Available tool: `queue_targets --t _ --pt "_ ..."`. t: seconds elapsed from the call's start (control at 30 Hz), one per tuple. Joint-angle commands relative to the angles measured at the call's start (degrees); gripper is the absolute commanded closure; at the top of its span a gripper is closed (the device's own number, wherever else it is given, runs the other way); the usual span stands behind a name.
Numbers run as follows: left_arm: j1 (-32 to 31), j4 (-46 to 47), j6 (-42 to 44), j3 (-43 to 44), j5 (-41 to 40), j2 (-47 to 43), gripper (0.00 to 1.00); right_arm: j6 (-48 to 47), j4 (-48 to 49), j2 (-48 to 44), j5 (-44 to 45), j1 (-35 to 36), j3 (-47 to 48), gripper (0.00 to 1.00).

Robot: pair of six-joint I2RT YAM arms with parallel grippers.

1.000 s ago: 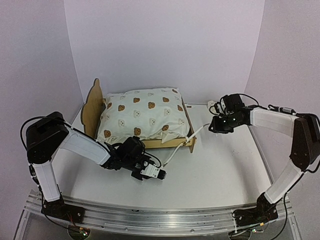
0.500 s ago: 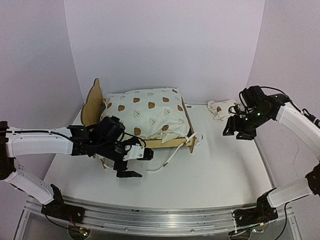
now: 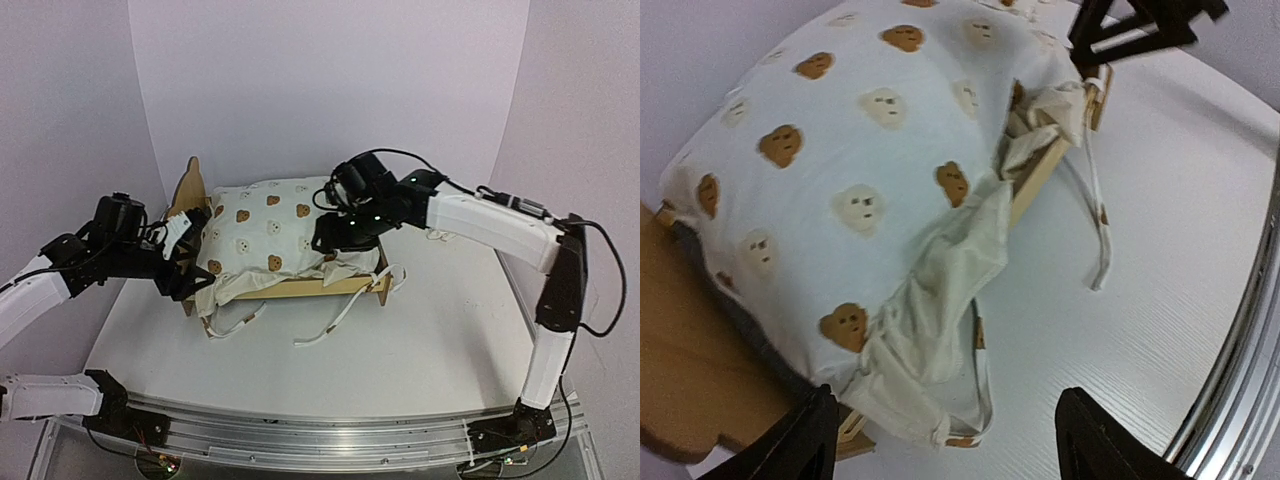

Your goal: Set up the pet bed

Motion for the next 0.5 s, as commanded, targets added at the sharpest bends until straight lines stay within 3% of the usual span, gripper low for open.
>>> queue_targets --t 0.0,0.1,0.27,0.37,0.47 --pt "7.4 -0.6 -5.4 -1.4 0.4 -4.7 0.31 -1.0 2.5 11.6 0.2 3.7 13.6 0.36" --pt "10.2 1.4 -4.0 -4.9 1.1 -6.7 0.37 0.5 2.4 15.9 7.0 4.1 16.3 0.36" --pt "10.1 4.3 11.4 -11.8 -3.4 -5.1 0.34 0.5 1.2 12.0 24.3 2.8 8.4 0.36" --pt "8.2 6.7 17.0 -11.7 -7.9 -1.6 0.29 2.4 -2.5 9.4 24.8 0.8 4.2 0.33" --pt "3.9 8.8 19.6 -11.2 -11.3 1.9 0.25 2.8 -3.3 9.9 19.0 -1.0 1.4 0.31"
